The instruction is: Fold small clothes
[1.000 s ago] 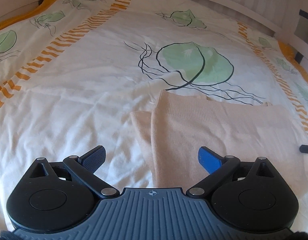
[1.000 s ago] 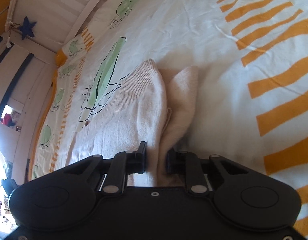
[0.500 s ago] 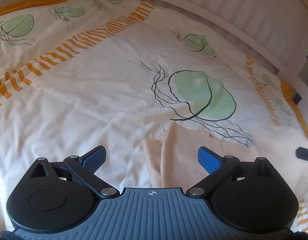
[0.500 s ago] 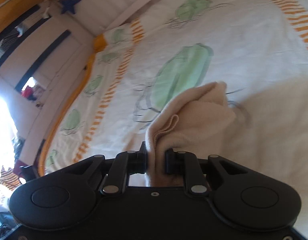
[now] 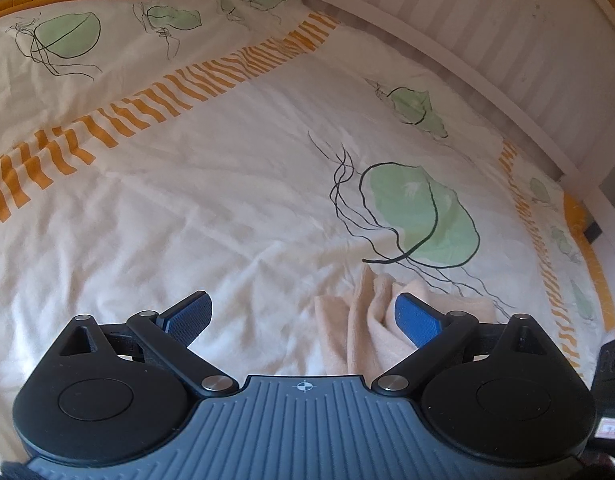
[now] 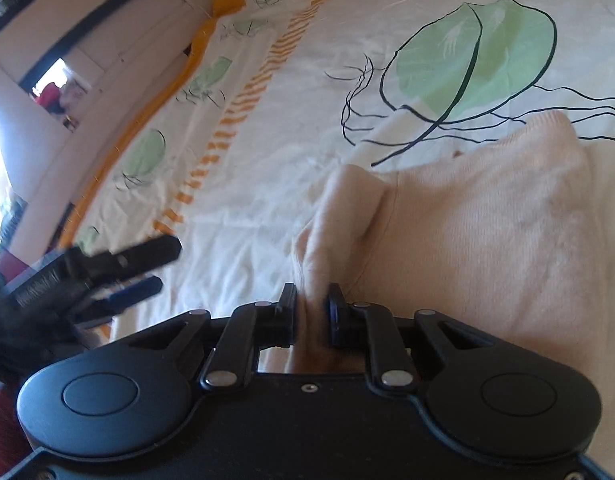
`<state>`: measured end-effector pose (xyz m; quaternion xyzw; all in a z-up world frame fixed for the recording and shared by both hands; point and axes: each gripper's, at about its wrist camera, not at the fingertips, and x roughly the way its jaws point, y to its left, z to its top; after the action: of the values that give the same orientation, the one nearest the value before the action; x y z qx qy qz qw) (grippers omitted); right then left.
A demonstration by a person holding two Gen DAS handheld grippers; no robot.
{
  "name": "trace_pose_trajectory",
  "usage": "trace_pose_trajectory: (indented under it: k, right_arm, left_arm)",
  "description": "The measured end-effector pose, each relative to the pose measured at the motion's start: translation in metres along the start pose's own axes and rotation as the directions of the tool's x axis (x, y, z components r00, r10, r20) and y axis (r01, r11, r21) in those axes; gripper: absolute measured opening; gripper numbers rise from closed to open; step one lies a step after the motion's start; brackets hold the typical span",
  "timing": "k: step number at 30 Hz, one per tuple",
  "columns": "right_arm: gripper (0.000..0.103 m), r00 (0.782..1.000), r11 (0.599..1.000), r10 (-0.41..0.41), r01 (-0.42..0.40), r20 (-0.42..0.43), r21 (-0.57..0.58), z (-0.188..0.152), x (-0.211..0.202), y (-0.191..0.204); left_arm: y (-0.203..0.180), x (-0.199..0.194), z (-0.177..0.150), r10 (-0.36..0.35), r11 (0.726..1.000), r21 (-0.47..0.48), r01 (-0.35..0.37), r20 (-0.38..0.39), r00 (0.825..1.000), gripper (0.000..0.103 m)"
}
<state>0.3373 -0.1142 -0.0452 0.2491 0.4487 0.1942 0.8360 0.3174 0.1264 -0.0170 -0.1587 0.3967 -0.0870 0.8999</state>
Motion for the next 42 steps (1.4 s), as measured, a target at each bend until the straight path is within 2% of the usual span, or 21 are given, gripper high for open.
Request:
trace_pose_trajectory:
  k: [3,7,9,12,17,21,24,26,31,35,38,40,42]
  right_arm:
    - [0.035,0.999,0.998,-0.026,0.027,0.021,-0.053,-0.008,0.005,0.009]
    - [0.052,0.997,0.995,0.052,-0.047,0.048,-0.085,-0.013,0.003,0.018]
    - [0.053,0.993,0.99,0.096,-0.088,0.064,-0.114,-0.015,-0.005,0.024]
    - [0.053,0.988,0.983,0.098,-0.078,0.116,-0.168,-0.016,-0.031,0.026]
    - [0.055,0.984,0.958,-0.024,0.073,0.178,-0.278,-0.03,-0.06,0.024]
    - [0.055,0.969,0.94,-0.12,0.181,0.216,-0.29,-0.048,-0.057,0.02]
    - [0.055,0.984,0.941,-0.112,0.15,0.141,-0.302,-0.061,-0.034,0.022]
    - [0.055,0.989,0.928,-0.104,0.135,0.108,-0.346,-0.074,-0.018,0.03]
    - [0.055,0.992,0.898,-0.068,0.106,0.103,-0.427,-0.091,-0.004,0.049]
    - [0.055,0.993,0.912,-0.045,0.085,0.108,-0.402,-0.091,-0.007,0.041]
    - [0.055,0.993,0.908,-0.039,0.083,0.115,-0.411,-0.094,-0.01,0.04]
    - [0.055,0.992,0.905,-0.04,0.088,0.123,-0.416,-0.095,-0.01,0.04]
    - [0.055,0.991,0.91,-0.031,0.08,0.127,-0.407,-0.096,-0.011,0.037]
  left_arm:
    - [0.0,0.002,-0.001,-0.004,1.0,0.008,0.004,-0.011,1.0,0.099]
    - [-0.002,0.007,-0.002,-0.002,1.0,0.025,0.003,-0.029,1.0,0.099]
    - [-0.003,0.009,-0.003,0.006,0.999,0.037,-0.004,-0.038,0.999,0.099]
    - [-0.004,0.011,-0.005,0.0,0.999,0.04,0.002,-0.049,0.999,0.099]
    - [-0.015,0.013,-0.009,-0.044,0.996,0.071,0.048,-0.068,0.997,0.099]
    - [-0.026,0.017,-0.016,-0.055,0.992,0.111,0.064,-0.083,0.995,0.099]
    - [-0.031,0.02,-0.018,-0.062,0.989,0.129,0.074,-0.094,0.994,0.099]
    - [-0.033,0.023,-0.02,-0.07,0.987,0.134,0.084,-0.1,0.992,0.099]
    - [-0.038,0.036,-0.025,-0.119,0.983,0.12,0.137,-0.141,0.983,0.099]
    - [-0.046,0.051,-0.033,-0.157,0.978,0.108,0.178,-0.184,0.97,0.099]
    - [-0.054,0.061,-0.037,-0.14,0.974,0.15,0.172,-0.202,0.969,0.099]
    - [-0.061,0.067,-0.04,-0.099,0.97,0.198,0.14,-0.207,0.973,0.093]
    - [-0.068,0.071,-0.042,-0.048,0.963,0.25,0.101,-0.211,0.976,0.055]
